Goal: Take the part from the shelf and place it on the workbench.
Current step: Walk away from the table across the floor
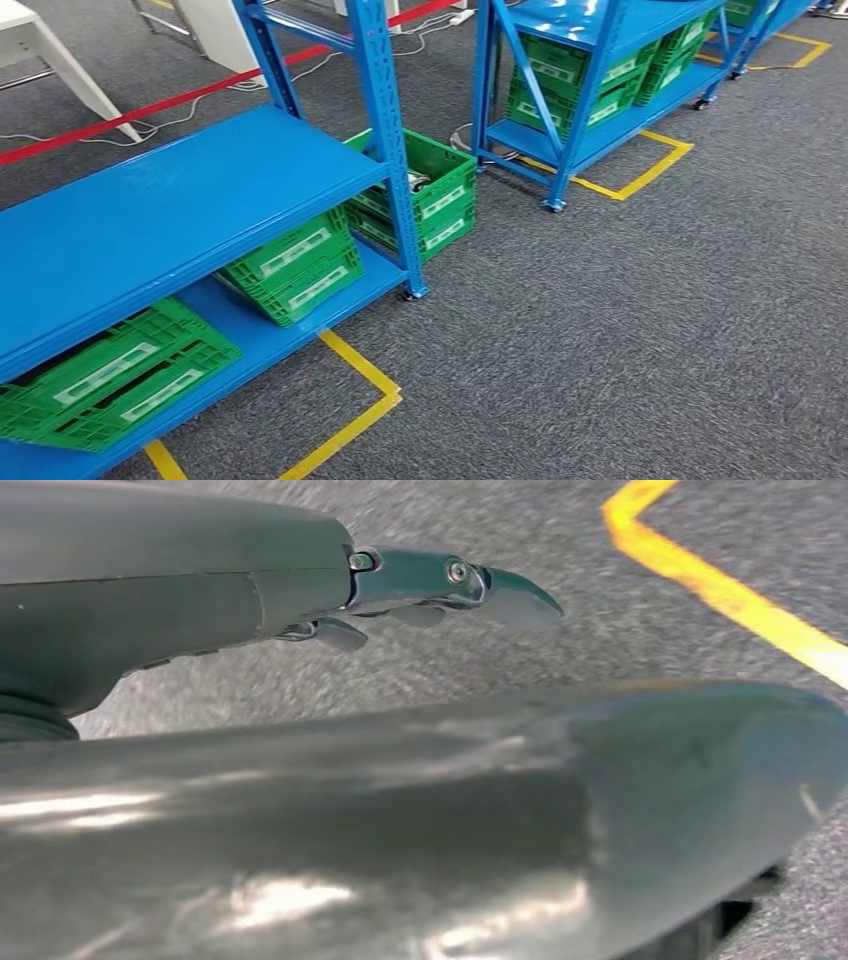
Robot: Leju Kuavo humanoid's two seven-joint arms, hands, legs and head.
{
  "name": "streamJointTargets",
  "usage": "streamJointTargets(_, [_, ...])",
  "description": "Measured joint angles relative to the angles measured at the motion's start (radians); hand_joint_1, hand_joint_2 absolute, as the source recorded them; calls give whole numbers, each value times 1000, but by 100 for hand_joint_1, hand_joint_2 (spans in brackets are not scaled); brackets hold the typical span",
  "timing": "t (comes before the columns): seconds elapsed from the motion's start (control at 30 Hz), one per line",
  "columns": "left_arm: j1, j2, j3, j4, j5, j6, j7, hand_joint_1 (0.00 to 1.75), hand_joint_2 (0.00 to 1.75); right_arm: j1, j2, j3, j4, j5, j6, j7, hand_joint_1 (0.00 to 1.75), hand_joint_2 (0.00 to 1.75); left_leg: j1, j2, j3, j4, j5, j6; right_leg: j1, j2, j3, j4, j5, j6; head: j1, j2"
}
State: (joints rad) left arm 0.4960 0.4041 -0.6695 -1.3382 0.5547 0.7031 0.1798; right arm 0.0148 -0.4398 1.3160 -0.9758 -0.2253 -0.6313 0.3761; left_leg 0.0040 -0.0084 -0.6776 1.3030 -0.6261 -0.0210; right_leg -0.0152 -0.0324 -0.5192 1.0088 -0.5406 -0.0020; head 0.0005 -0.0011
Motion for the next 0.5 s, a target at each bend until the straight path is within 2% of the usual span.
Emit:
streamJointTargets(0.03, [0,0,0,0,1,0,0,0,0,-2,0,3,0,10,3,4,0,0,0,2,3,-6,16,2,2,-15,1,0,-2,-1,0,0])
streamJointTargets(0.07, [1,0,0,1,2,0,-1,0,0,-5,0,5,1,18,6,6,0,0,-2,8,27,-52,48,7,5,-29,4,0,-5,-1,0,0])
streamJointTargets(0.1, [1,0,0,1,3,0,-2,0,0,-8,0,7,1,23,7,7,0,0,-6,26,63,-122,85,16,7,-41,6,-1,-8,-1,0,0])
streamJointTargets(0.13, [-1,0,-1,2,3,0,-4,0,0,-12,0,8,1,27,9,8,0,0,-13,52,98,-192,109,25,10,-53,9,0,-12,1,0,0])
streamJointTargets(0.17, [-3,1,-1,2,2,0,-6,0,0,-15,0,8,1,30,10,8,0,0,-19,75,124,-244,122,34,12,-65,11,0,-16,5,0,0])
streamJointTargets(0.2, [-5,1,0,3,2,0,-8,0,0,-18,0,8,2,34,11,9,0,0,-25,90,137,-274,124,40,14,-77,12,-1,-19,9,-1,0])
streamJointTargets(0.23, [-6,0,0,4,0,0,-10,0,0,-20,0,8,2,38,11,8,0,0,-28,89,139,-283,120,43,15,-90,17,-3,-21,13,-2,0])
streamJointTargets(0.27, [-5,-1,0,6,-1,0,-11,0,0,-21,0,8,2,42,10,6,0,0,-27,76,139,-287,122,47,15,-103,24,-5,-22,17,-2,0])
streamJointTargets(0.3, [-4,-2,0,7,-2,0,-12,0,0,-22,0,9,3,45,9,2,0,0,-24,63,140,-293,126,51,15,-100,29,-5,-25,22,-2,0])
streamJointTargets(0.33, [-4,-4,0,9,-4,0,-13,0,0,-21,0,9,5,47,8,-5,0,0,-21,51,143,-300,131,55,14,-78,28,6,-36,27,-1,0])
streamJointTargets(0.37, [-5,-6,0,10,-6,0,-14,0,0,-20,0,9,7,49,7,-11,0,0,-17,38,145,-305,136,59,12,-45,15,39,-55,31,2,0])
streamJointTargets(0.4, [-8,-8,0,11,-7,0,-15,0,0,-18,0,9,10,50,6,-17,0,0,-13,26,146,-308,139,61,9,-7,-14,94,-84,35,4,0])
streamJointTargets(0.43, [-12,-10,0,12,-8,0,-16,0,0,-16,0,9,14,51,6,-20,0,0,-12,13,145,-309,139,62,7,18,-51,163,-114,38,6,0])
streamJointTargets(0.47, [-14,-13,0,14,-8,0,-17,0,0,-14,0,9,19,51,6,-22,0,0,-11,0,145,-309,139,63,6,28,-88,230,-136,41,7,0])
streamJointTargets(0.5, [-14,-15,0,15,-7,0,-18,0,0,-12,0,10,22,51,6,-22,0,0,-11,-13,146,-309,138,63,5,31,-116,272,-141,44,7,0])
